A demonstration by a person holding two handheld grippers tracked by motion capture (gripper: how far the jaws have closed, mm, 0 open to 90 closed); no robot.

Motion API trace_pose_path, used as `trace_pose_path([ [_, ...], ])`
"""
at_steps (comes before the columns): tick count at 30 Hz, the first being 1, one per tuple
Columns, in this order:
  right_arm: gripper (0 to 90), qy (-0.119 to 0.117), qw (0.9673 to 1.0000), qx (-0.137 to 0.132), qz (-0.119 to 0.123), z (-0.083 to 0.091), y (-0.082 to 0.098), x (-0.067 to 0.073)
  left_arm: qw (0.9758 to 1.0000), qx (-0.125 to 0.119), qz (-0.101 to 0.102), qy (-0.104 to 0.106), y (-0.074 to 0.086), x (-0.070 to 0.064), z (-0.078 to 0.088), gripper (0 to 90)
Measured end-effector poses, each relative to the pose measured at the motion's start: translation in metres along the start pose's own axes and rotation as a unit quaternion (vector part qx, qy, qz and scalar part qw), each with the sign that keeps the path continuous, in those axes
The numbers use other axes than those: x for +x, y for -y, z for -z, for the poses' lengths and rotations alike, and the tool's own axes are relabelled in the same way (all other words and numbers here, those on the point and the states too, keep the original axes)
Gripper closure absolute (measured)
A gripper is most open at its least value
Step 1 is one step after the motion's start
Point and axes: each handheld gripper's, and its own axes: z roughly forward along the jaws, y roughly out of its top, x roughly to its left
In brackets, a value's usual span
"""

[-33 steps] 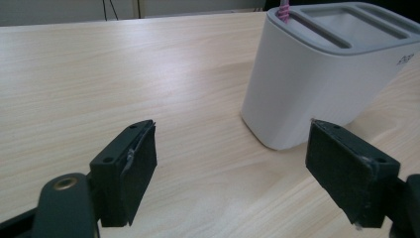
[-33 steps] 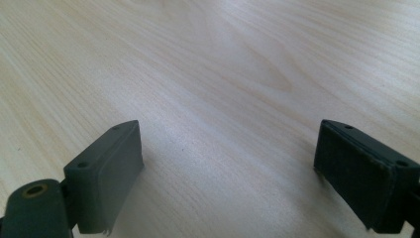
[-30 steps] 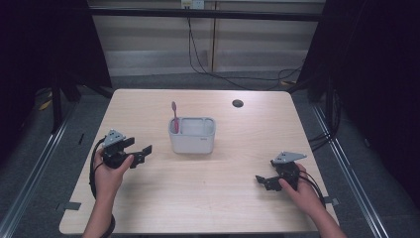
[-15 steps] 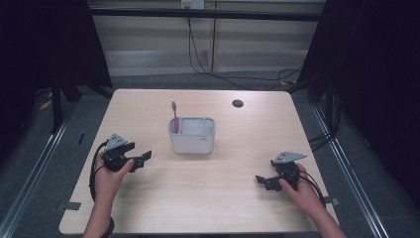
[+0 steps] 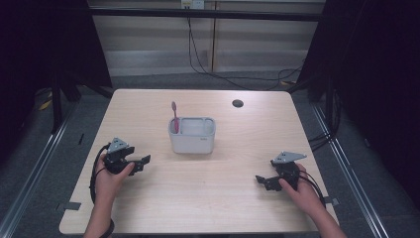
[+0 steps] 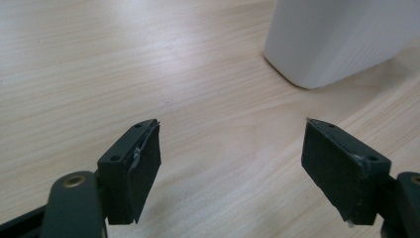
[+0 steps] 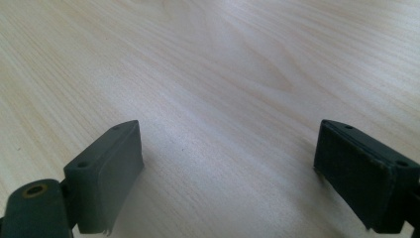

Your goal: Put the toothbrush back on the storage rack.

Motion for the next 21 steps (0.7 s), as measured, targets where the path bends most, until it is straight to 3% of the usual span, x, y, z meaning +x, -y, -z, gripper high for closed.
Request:
trace_pose_path([
  [21, 10.9, 0.000, 1.0000, 0.000, 0.000, -0.0001, 0.0000, 0.0000, 0.9996, 0.021, -0.019, -0.005, 0.0051, 0.0007, -0.0036, 23.1],
])
